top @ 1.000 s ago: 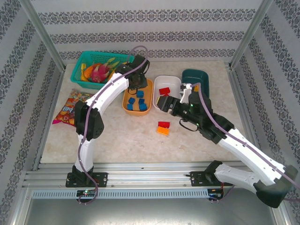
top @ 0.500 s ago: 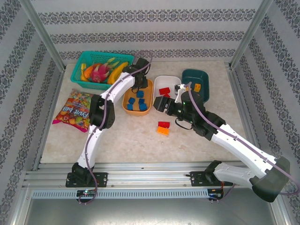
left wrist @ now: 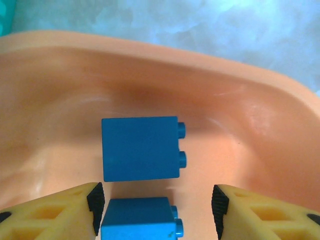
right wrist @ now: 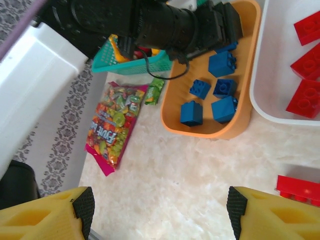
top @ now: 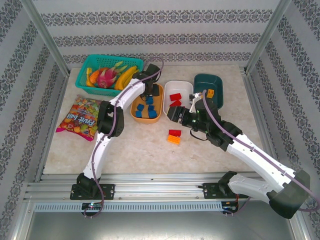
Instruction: Sort the legos into containers by color
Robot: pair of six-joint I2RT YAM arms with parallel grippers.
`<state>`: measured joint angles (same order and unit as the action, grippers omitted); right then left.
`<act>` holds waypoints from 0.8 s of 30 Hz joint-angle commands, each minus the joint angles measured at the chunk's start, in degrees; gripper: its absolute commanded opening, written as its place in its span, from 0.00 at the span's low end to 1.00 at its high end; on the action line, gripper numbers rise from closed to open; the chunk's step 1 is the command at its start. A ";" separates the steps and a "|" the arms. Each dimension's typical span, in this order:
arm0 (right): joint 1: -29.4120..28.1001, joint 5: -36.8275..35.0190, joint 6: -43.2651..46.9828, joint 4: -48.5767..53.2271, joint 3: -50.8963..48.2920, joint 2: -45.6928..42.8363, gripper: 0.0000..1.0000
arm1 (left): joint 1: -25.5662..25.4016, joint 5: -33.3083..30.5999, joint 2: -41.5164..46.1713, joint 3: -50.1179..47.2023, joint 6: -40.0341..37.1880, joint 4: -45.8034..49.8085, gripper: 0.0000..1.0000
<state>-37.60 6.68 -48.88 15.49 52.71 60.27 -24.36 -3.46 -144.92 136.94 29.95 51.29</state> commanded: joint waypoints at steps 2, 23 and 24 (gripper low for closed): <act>0.23 -4.20 4.75 10.45 2.82 0.65 0.73 | -0.08 0.12 5.98 3.42 0.56 2.48 0.64; -9.77 -15.80 -16.48 27.59 9.02 27.31 0.98 | -2.23 11.79 73.37 -62.12 11.50 -6.98 0.93; -9.81 -15.99 -16.98 27.11 9.42 28.73 0.98 | -2.34 12.38 76.40 -65.97 12.68 -7.42 0.93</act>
<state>-46.76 -8.29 -61.12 43.22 60.73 86.56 -26.20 5.15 -73.25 78.17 37.50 46.28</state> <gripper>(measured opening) 0.977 0.932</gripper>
